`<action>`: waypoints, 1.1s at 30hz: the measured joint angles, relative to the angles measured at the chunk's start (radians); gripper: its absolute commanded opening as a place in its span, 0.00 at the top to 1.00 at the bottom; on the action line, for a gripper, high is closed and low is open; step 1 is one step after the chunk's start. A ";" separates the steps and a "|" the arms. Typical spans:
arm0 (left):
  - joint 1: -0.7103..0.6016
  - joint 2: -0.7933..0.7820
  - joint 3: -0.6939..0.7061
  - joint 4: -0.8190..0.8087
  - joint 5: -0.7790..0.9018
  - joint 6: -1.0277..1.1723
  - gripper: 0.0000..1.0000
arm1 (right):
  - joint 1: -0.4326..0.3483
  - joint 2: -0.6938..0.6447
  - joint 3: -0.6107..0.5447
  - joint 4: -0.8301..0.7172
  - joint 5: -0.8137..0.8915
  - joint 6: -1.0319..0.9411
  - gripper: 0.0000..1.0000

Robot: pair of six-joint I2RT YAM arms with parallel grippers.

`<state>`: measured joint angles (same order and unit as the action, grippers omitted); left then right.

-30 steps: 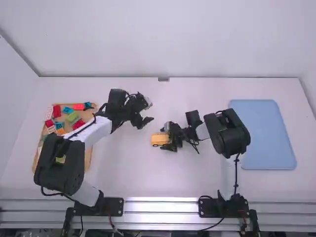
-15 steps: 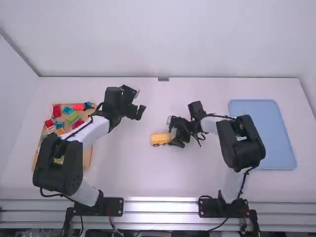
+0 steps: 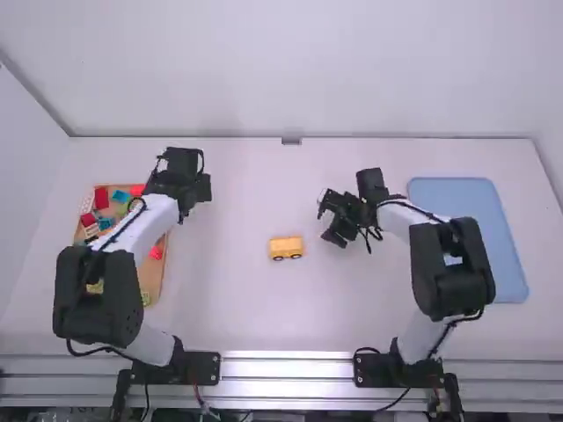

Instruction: Assemble lego blocks to make yellow taxi

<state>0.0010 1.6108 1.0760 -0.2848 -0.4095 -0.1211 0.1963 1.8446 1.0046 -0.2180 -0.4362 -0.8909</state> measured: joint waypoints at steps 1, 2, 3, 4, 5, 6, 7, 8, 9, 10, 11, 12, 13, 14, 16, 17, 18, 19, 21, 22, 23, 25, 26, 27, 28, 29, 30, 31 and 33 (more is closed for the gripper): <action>0.005 0.000 0.002 -0.008 0.000 -0.002 0.01 | 0.000 0.000 0.001 0.001 0.001 0.001 0.02; 0.056 -0.002 0.021 -0.069 0.007 -0.021 0.01 | 0.003 0.000 0.006 0.008 0.007 -0.002 0.02; 0.083 -0.002 0.029 -0.088 0.017 -0.029 0.01 | 0.006 0.000 0.007 0.014 0.010 -0.010 0.02; 0.159 -0.002 0.053 -0.105 0.060 -0.045 0.01 | 0.012 0.000 0.008 0.029 0.015 -0.027 0.02; 0.178 -0.002 0.060 -0.105 0.075 -0.046 0.01 | 0.013 0.000 0.008 0.035 0.016 -0.028 0.02; 0.253 -0.002 0.090 -0.116 0.150 -0.045 0.01 | 0.021 0.000 0.008 0.064 0.019 -0.043 0.02; 0.306 -0.002 0.117 -0.158 0.206 -0.045 0.01 | 0.027 0.000 0.008 0.084 0.020 -0.053 0.02; 0.351 -0.003 0.139 -0.204 0.252 -0.045 0.01 | 0.032 0.000 0.008 0.095 0.021 -0.059 0.02; 0.380 -0.003 0.153 -0.239 0.279 -0.045 0.01 | 0.036 0.000 0.008 0.099 0.024 -0.061 0.02; 0.404 -0.003 0.160 -0.260 0.294 -0.047 0.01 | 0.040 0.000 0.008 0.103 0.026 -0.062 0.02; 0.465 -0.003 0.170 -0.288 0.297 -0.060 0.01 | 0.049 0.000 0.009 0.109 0.035 -0.066 0.02; 0.473 -0.003 0.171 -0.288 0.295 -0.064 0.01 | 0.051 0.000 0.009 0.110 0.038 -0.068 0.02; 0.500 -0.003 0.173 -0.288 0.282 -0.073 0.01 | 0.055 0.000 0.009 0.112 0.044 -0.070 0.02; 0.533 -0.001 0.184 -0.314 0.278 -0.083 0.01 | 0.061 0.000 0.009 0.118 0.054 -0.074 0.02; 0.570 0.004 0.209 -0.369 0.314 -0.084 0.02 | 0.068 0.000 0.009 0.124 0.061 -0.077 0.02; 0.585 0.007 0.214 -0.381 0.345 -0.069 0.02 | 0.071 0.000 0.009 0.125 0.062 -0.079 0.01; 0.602 0.011 0.217 -0.372 0.380 -0.045 0.02 | 0.072 0.000 0.009 0.126 0.066 -0.080 0.02; 0.610 0.019 0.217 -0.345 0.395 -0.027 0.02 | 0.073 0.000 0.009 0.126 0.066 -0.079 0.02; 0.611 0.039 0.223 -0.323 0.402 -0.010 0.02 | 0.073 0.000 0.009 0.130 0.067 -0.082 0.02; 0.608 0.056 0.235 -0.351 0.407 -0.010 0.01 | 0.073 0.000 0.009 0.134 0.070 -0.082 0.02; 0.606 0.073 0.243 -0.387 0.410 -0.010 0.00 | 0.073 0.000 0.009 0.137 0.070 -0.081 0.02; 0.605 0.089 0.243 -0.403 0.406 -0.010 0.01 | 0.073 0.000 0.009 0.137 0.070 -0.075 0.02; 0.606 0.112 0.243 -0.387 0.390 -0.006 0.01 | 0.073 0.000 0.009 0.137 0.070 -0.070 0.02; 0.606 0.124 0.244 -0.379 0.380 -0.003 0.01 | 0.073 0.000 0.009 0.137 0.070 -0.067 0.02; 0.606 0.139 0.247 -0.381 0.368 0.002 0.01 | 0.073 0.000 0.009 0.136 0.069 -0.064 0.02; 0.606 0.164 0.249 -0.398 0.349 0.007 0.01 | 0.073 0.000 0.009 0.136 0.070 -0.060 0.02; 0.609 0.180 0.249 -0.407 0.339 0.009 0.01 | 0.073 0.000 0.009 0.136 0.070 -0.058 0.02; 0.610 0.185 0.249 -0.408 0.337 0.010 0.01 | 0.073 0.000 0.009 0.135 0.071 -0.057 0.02; 0.631 0.226 0.259 -0.401 0.339 0.016 0.01 | 0.073 0.000 0.009 0.136 0.072 -0.058 0.02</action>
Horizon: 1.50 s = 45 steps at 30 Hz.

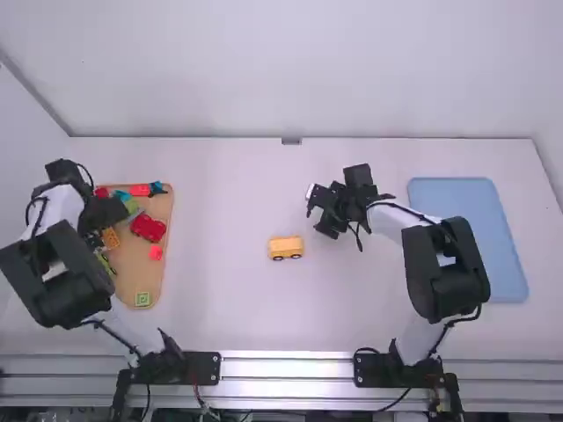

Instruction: Assemble lego blocks to make yellow taxi

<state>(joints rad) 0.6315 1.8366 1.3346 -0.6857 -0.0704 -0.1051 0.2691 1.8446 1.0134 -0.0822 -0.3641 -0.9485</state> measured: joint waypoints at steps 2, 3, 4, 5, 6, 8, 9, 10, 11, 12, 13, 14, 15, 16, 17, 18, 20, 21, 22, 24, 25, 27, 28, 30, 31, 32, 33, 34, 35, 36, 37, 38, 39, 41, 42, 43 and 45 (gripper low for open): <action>0.023 0.029 0.018 0.003 0.028 0.006 0.06 | 0.000 0.000 0.000 0.000 0.001 0.001 0.02; 0.037 0.044 0.029 -0.007 0.048 0.011 0.11 | 0.000 0.000 0.000 0.000 0.001 0.001 0.02; 0.051 0.061 0.042 -0.019 0.070 0.017 0.13 | 0.000 0.000 0.000 0.000 0.000 0.002 0.02; 0.060 0.074 0.050 -0.028 0.080 0.017 0.15 | 0.000 0.000 0.000 0.000 0.000 0.002 0.02; 0.060 0.074 0.050 -0.028 0.080 0.017 0.15 | 0.000 0.000 0.000 0.000 0.000 0.002 0.02; 0.071 0.091 0.057 -0.033 0.095 0.019 0.18 | 0.000 0.000 0.000 0.000 0.000 0.003 0.02; 0.069 0.092 0.058 -0.037 0.098 0.019 0.19 | 0.000 0.000 0.000 0.001 0.000 0.002 0.02; 0.061 0.092 0.058 -0.040 0.103 0.019 0.23 | 0.000 0.000 0.000 0.001 0.000 0.004 0.02; 0.045 0.092 0.058 -0.039 0.105 0.021 0.23 | 0.000 0.000 0.000 0.001 -0.001 0.003 0.02; 0.028 0.092 0.058 -0.037 0.100 0.020 0.22 | 0.000 0.000 0.000 0.001 -0.007 0.003 0.02; 0.018 0.092 0.057 -0.035 0.093 0.019 0.20 | 0.000 0.000 0.000 0.002 -0.009 0.003 0.01; 0.006 0.092 0.057 -0.030 0.080 0.017 0.19 | 0.002 0.000 0.000 0.001 -0.013 0.002 0.02; -0.013 0.092 0.053 -0.010 0.048 0.006 0.18 | 0.004 0.000 0.000 0.000 -0.015 0.003 0.02; -0.021 0.092 0.050 0.000 0.037 -0.002 0.18 | 0.006 0.000 0.000 -0.001 -0.016 0.003 0.02; -0.029 0.092 0.045 0.007 0.023 -0.008 0.19 | 0.008 0.000 0.000 -0.002 -0.015 0.005 0.02; -0.033 0.092 0.037 0.010 0.012 -0.015 0.23 | 0.012 0.000 0.000 -0.003 -0.015 0.003 0.02; -0.023 0.092 0.023 0.017 0.007 -0.027 0.30 | 0.018 0.000 0.000 -0.004 -0.014 0.005 0.02; -0.015 0.093 0.020 0.022 0.008 -0.030 0.31 | 0.019 0.000 0.000 -0.004 -0.013 0.005 0.02; -0.003 0.095 0.020 0.025 0.019 -0.029 0.31 | 0.021 0.000 0.000 -0.004 -0.011 0.004 0.02; 0.031 0.103 0.020 0.014 0.063 -0.021 0.30 | 0.021 0.000 0.000 -0.004 -0.007 0.002 0.02; 0.033 0.104 0.020 0.011 0.070 -0.019 0.31 | 0.021 0.000 0.000 -0.004 -0.006 0.006 0.02; 0.047 0.113 0.020 0.001 0.085 -0.009 0.29 | 0.021 0.000 0.000 -0.004 -0.003 0.003 0.02; 0.047 0.115 0.020 0.005 0.084 -0.008 0.29 | 0.021 0.000 0.000 -0.004 -0.003 0.003 0.02; 0.039 0.125 0.020 0.021 0.065 -0.012 0.31 | 0.021 0.000 0.000 -0.003 -0.003 0.006 0.02; 0.038 0.126 0.020 0.021 0.063 -0.012 0.31 | 0.021 0.000 0.000 -0.003 -0.003 0.003 0.02; 0.034 0.129 0.019 0.017 0.058 -0.020 0.33 | 0.021 0.000 0.000 -0.003 -0.003 0.005 0.02; 0.033 0.131 0.018 0.022 0.059 -0.019 0.34 | 0.021 0.000 0.000 -0.003 -0.002 0.006 0.02; 0.033 0.134 0.016 0.036 0.064 -0.010 0.36 | 0.022 0.000 0.000 -0.003 -0.003 0.006 0.02; 0.033 0.137 0.014 0.045 0.072 0.000 0.39 | 0.023 0.000 0.000 -0.003 -0.002 0.006 0.02; 0.033 0.140 0.014 0.049 0.080 0.006 0.40 | 0.023 0.000 0.000 -0.002 -0.003 0.003 0.02; 0.033 0.145 0.014 0.043 0.088 0.014 0.41 | 0.023 0.000 0.000 0.000 -0.003 0.003 0.02; 0.032 0.146 0.014 0.031 0.087 0.015 0.41 | 0.023 0.000 0.000 0.001 -0.003 0.003 0.02; 0.032 0.147 0.013 0.020 0.080 0.011 0.41 | 0.023 0.000 0.000 0.001 -0.002 0.006 0.02; 0.031 0.147 -0.001 0.023 0.049 -0.006 0.41 | 0.023 0.000 0.000 0.001 -0.002 0.006 0.02; 0.031 0.147 -0.013 0.041 0.037 -0.012 0.41 | 0.023 0.000 0.000 0.001 0.000 0.007 0.02; 0.031 0.147 -0.019 0.051 0.036 -0.011 0.42 | 0.024 0.000 0.000 0.002 0.001 0.006 0.02; 0.031 0.147 -0.035 0.076 0.042 -0.003 0.43 | 0.026 0.000 0.000 0.002 0.003 0.004 0.02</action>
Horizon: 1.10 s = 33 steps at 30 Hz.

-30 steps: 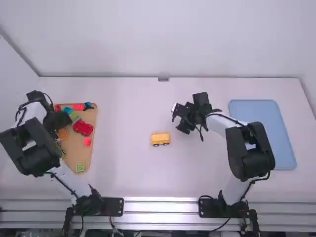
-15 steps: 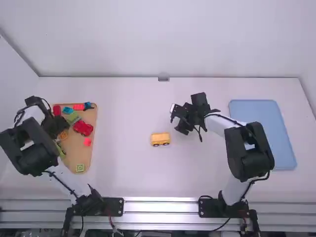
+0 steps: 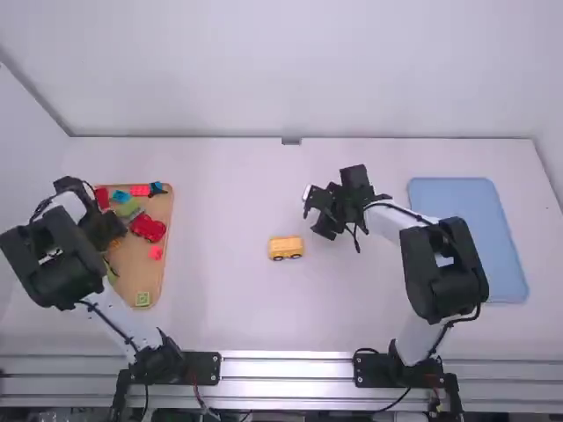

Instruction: Assemble lego blocks to make yellow taxi

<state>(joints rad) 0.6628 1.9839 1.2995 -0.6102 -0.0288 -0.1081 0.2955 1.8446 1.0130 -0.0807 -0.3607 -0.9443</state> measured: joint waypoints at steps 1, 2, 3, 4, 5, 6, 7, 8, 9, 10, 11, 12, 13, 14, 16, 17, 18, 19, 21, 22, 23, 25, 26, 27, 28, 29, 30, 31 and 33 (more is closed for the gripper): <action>0.000 0.000 -0.008 0.013 0.004 0.002 0.43 | 0.000 0.000 0.000 0.000 0.000 -0.004 0.01; 0.000 0.000 -0.015 0.026 0.009 0.003 0.43 | 0.000 0.000 0.000 0.000 0.000 -0.004 0.02; 0.000 0.000 -0.028 0.047 0.011 0.004 0.43 | 0.002 0.000 0.000 0.000 0.000 -0.005 0.02; 0.000 0.000 -0.039 0.065 0.014 0.004 0.44 | 0.003 0.000 0.000 -0.001 0.000 -0.003 0.02; 0.000 0.000 -0.041 0.069 0.014 0.004 0.44 | 0.003 0.000 0.000 0.000 0.000 -0.003 0.02; 0.000 0.000 -0.052 0.088 0.018 0.004 0.44 | 0.003 0.000 0.000 -0.001 0.000 -0.002 0.02; 0.000 0.000 -0.060 0.103 0.019 0.004 0.46 | 0.003 0.000 0.000 -0.001 0.001 -0.005 0.02; 0.000 0.000 -0.064 0.115 0.018 0.003 0.51 | 0.003 0.000 0.000 -0.002 0.000 -0.001 0.02; 0.000 0.000 -0.065 0.123 0.018 0.003 0.54 | 0.003 0.000 0.000 -0.002 0.000 0.000 0.02; 0.000 0.000 -0.066 0.134 0.018 0.008 0.58 | 0.003 0.000 0.000 -0.003 0.000 0.000 0.02; 0.000 0.000 -0.066 0.137 0.018 0.006 0.65 | 0.003 0.000 0.000 -0.005 0.000 -0.003 0.02; 0.000 0.000 -0.067 0.141 0.018 0.011 0.69 | 0.003 0.000 0.000 -0.006 0.000 -0.003 0.02; 0.000 0.000 -0.067 0.141 0.018 0.011 0.69 | 0.003 0.000 0.000 -0.006 0.000 -0.003 0.02; 0.000 0.000 -0.067 0.143 0.018 0.011 0.70 | 0.003 0.000 0.000 -0.006 0.001 -0.002 0.02; 0.000 0.000 -0.067 0.145 0.017 0.012 0.69 | 0.003 0.000 0.000 -0.006 0.000 0.000 0.02; 0.000 0.000 -0.066 0.145 0.017 0.012 0.69 | 0.003 0.000 0.000 -0.006 0.000 0.002 0.02; 0.000 0.000 -0.066 0.144 0.017 0.012 0.69 | 0.003 0.000 0.000 -0.006 0.000 0.002 0.02; 0.000 0.000 -0.066 0.144 0.017 0.012 0.69 | 0.003 0.000 0.000 -0.006 0.000 0.002 0.02; 0.000 0.000 -0.067 0.137 0.017 0.015 0.60 | 0.003 0.000 0.000 -0.004 0.001 0.000 0.02; 0.000 0.000 -0.067 0.135 0.017 0.012 0.59 | 0.003 0.000 0.000 -0.002 0.000 0.002 0.02; -0.001 -0.002 -0.067 0.130 0.017 0.014 0.60 | 0.003 0.000 0.000 0.003 0.001 0.002 0.02; -0.008 -0.015 -0.070 0.129 0.016 0.016 0.65 | 0.003 0.000 0.000 0.013 0.000 0.000 0.02; -0.011 -0.023 -0.072 0.128 0.016 0.015 0.67 | 0.003 0.000 0.000 0.015 0.000 0.002 0.02; -0.021 -0.047 -0.077 0.124 0.013 0.016 0.68 | 0.003 0.000 0.000 0.018 -0.004 0.002 0.01; -0.037 -0.082 -0.080 0.118 0.010 0.015 0.72 | 0.003 0.000 0.000 0.019 -0.010 0.000 0.02; -0.045 -0.100 -0.082 0.118 0.010 0.015 0.72 | 0.003 0.000 0.000 0.019 -0.016 0.000 0.02; -0.067 -0.145 -0.089 0.126 0.008 0.018 0.72 | 0.003 0.000 0.000 0.023 -0.029 -0.001 0.02; -0.080 -0.172 -0.095 0.134 0.006 0.017 0.73 | 0.003 0.000 0.000 0.028 -0.039 -0.001 0.02; -0.119 -0.229 -0.115 0.161 0.005 0.022 0.75 | 0.003 0.000 0.000 0.048 -0.072 0.005 0.02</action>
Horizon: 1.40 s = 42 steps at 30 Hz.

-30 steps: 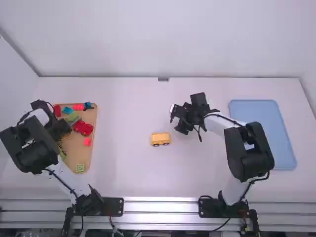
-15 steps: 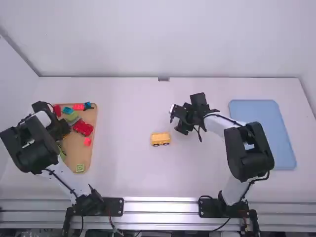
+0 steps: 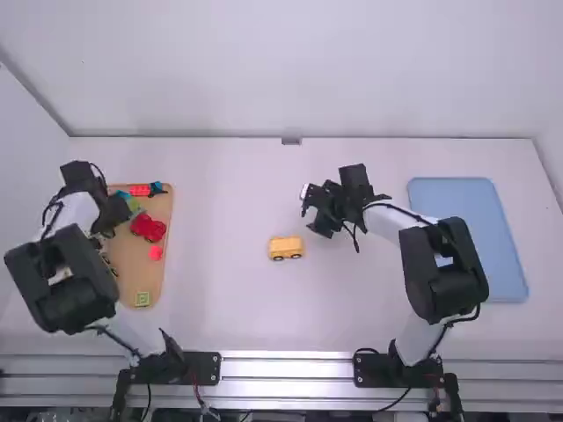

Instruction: Assemble lego blocks to make yellow taxi

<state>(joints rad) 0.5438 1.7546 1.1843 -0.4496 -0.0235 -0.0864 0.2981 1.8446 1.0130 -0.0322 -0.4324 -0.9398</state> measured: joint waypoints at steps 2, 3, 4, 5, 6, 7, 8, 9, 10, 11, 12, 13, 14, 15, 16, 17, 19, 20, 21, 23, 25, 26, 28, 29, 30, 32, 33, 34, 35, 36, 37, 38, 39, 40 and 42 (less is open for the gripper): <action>-0.088 -0.077 -0.056 0.087 0.000 0.021 0.79 | 0.000 0.000 0.000 0.059 -0.061 0.031 0.02; -0.132 -0.102 -0.091 0.132 0.003 0.034 0.80 | 0.000 0.000 0.000 0.093 -0.078 0.052 0.02; -0.154 -0.113 -0.110 0.153 0.006 0.040 0.80 | 0.000 0.000 0.000 0.117 -0.087 0.072 0.02; -0.176 -0.123 -0.130 0.175 0.013 0.046 0.81 | 0.000 0.000 0.000 0.137 -0.095 0.088 0.02; -0.221 -0.142 -0.175 0.219 0.032 0.063 0.82 | 0.000 0.000 0.001 0.187 -0.110 0.135 0.02; -0.276 -0.161 -0.229 0.278 0.080 0.092 0.86 | 0.000 0.000 0.001 0.230 -0.127 0.180 0.02; -0.286 -0.165 -0.241 0.294 0.092 0.100 0.87 | 0.000 0.000 0.001 0.247 -0.133 0.192 0.02; -0.319 -0.180 -0.278 0.342 0.142 0.124 0.89 | 0.000 0.000 0.001 0.283 -0.148 0.225 0.02; -0.349 -0.198 -0.317 0.397 0.210 0.152 0.92 | 0.000 0.000 0.001 0.341 -0.173 0.271 0.02; -0.362 -0.208 -0.333 0.423 0.245 0.165 0.93 | 0.000 0.000 0.001 0.359 -0.182 0.287 0.02; -0.385 -0.229 -0.362 0.470 0.313 0.185 0.98 | 0.000 0.000 0.001 0.399 -0.203 0.328 0.02; -0.395 -0.239 -0.375 0.490 0.346 0.193 0.98 | 0.000 0.000 0.002 0.417 -0.211 0.342 0.02; -0.414 -0.261 -0.396 0.533 0.416 0.208 0.98 | 0.000 0.000 0.002 0.457 -0.235 0.393 0.02; -0.424 -0.274 -0.409 0.566 0.469 0.214 0.98 | 0.000 0.001 0.002 0.474 -0.246 0.414 0.02; -0.431 -0.281 -0.417 0.600 0.517 0.217 0.96 | 0.000 0.005 0.002 0.509 -0.267 0.441 0.02; -0.439 -0.286 -0.423 0.640 0.581 0.219 0.94 | 0.000 0.011 0.002 0.543 -0.288 0.463 0.02; -0.446 -0.287 -0.434 0.692 0.676 0.219 0.92 | 0.000 0.033 0.002 0.600 -0.343 0.499 0.02; -0.449 -0.287 -0.440 0.711 0.726 0.227 0.91 | 0.000 0.052 0.002 0.640 -0.386 0.522 0.02; -0.452 -0.287 -0.448 0.732 0.781 0.239 0.91 | -0.001 0.071 0.002 0.682 -0.431 0.544 0.02; -0.459 -0.287 -0.459 0.760 0.841 0.257 0.91 | -0.006 0.097 0.002 0.747 -0.513 0.576 0.02; -0.476 -0.287 -0.473 0.810 0.912 0.278 0.92 | -0.017 0.116 0.002 0.832 -0.636 0.622 0.02; -0.479 -0.287 -0.475 0.820 0.922 0.280 0.92 | -0.021 0.117 0.002 0.850 -0.669 0.637 0.01; -0.500 -0.287 -0.488 0.883 0.971 0.290 0.97 | -0.038 0.118 0.017 0.876 -0.792 0.688 0.01; -0.513 -0.287 -0.499 0.924 0.988 0.290 0.98 | -0.043 0.118 0.031 0.877 -0.853 0.713 0.01; -0.518 -0.287 -0.502 0.937 0.993 0.290 0.98 | -0.045 0.118 0.034 0.878 -0.865 0.720 0.02; -0.553 -0.285 -0.526 1.020 1.013 0.290 0.97 | -0.047 0.118 0.052 0.887 -0.945 0.755 0.01; -0.571 -0.281 -0.539 1.062 1.015 0.289 0.97 | -0.041 0.118 0.062 0.891 -0.975 0.777 0.02; -0.587 -0.276 -0.552 1.110 1.015 0.289 0.96 | -0.032 0.118 0.072 0.890 -0.996 0.801 0.02; -0.592 -0.275 -0.555 1.123 1.015 0.289 0.96 | -0.027 0.118 0.077 0.889 -1.004 0.808 0.02; -0.605 -0.270 -0.566 1.175 1.015 0.282 0.96 | -0.016 0.118 0.091 0.881 -1.023 0.828 0.03; -0.610 -0.269 -0.571 1.199 1.016 0.274 0.96 | -0.008 0.118 0.102 0.872 -1.039 0.841 0.04; -0.612 -0.269 -0.576 1.232 1.015 0.264 0.96 | 0.002 0.118 0.113 0.866 -1.056 0.854 0.06; -0.612 -0.269 -0.576 1.234 1.015 0.262 0.95 | 0.003 0.118 0.114 0.866 -1.057 0.856 0.06; -0.612 -0.269 -0.576 1.245 1.011 0.259 0.95 | 0.014 0.118 0.123 0.863 -1.066 0.871 0.09; -0.612 -0.269 -0.576 1.249 1.006 0.255 0.96 | 0.022 0.118 0.133 0.859 -1.074 0.888 0.12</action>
<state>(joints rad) -0.0681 1.4860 0.6083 0.7990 0.9829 0.1684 0.3199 1.9625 1.1461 0.8268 -1.5066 -0.0513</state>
